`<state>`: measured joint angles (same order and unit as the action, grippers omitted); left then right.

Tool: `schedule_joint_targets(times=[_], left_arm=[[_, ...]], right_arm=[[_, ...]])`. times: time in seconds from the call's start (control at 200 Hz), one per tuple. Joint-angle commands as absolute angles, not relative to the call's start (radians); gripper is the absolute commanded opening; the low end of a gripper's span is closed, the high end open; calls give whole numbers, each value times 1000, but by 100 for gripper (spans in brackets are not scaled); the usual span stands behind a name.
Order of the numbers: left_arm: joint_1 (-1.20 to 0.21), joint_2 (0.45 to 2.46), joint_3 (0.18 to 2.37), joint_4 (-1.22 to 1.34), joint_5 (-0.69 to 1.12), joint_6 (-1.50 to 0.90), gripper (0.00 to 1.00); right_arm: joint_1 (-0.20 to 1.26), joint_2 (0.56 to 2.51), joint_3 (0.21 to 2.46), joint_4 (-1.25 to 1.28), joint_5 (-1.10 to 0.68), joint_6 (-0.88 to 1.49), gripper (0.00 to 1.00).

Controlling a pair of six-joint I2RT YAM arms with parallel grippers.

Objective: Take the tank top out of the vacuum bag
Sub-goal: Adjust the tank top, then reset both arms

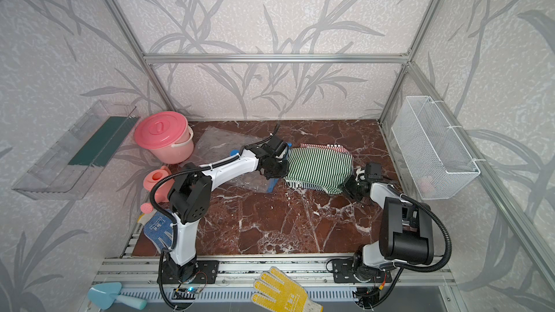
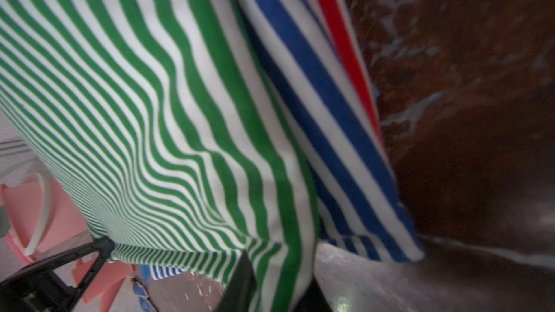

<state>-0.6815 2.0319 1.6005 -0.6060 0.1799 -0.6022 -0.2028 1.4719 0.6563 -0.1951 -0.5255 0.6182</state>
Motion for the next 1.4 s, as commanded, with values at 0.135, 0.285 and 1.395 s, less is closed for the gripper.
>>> schedule_joint_targets(times=[0.135, 0.285, 1.395], left_arm=[[-676, 1836, 1546, -627, -33, -566, 99], [-674, 1752, 1492, -602, -163, -560, 99], [-173, 1399, 656, 216, -587, -179, 99]], right_arm=[[-206, 1312, 715, -284, -443, 563, 99], [-126, 1172, 733, -283, -343, 505, 99], [52, 1249, 352, 609, 208, 66, 99]])
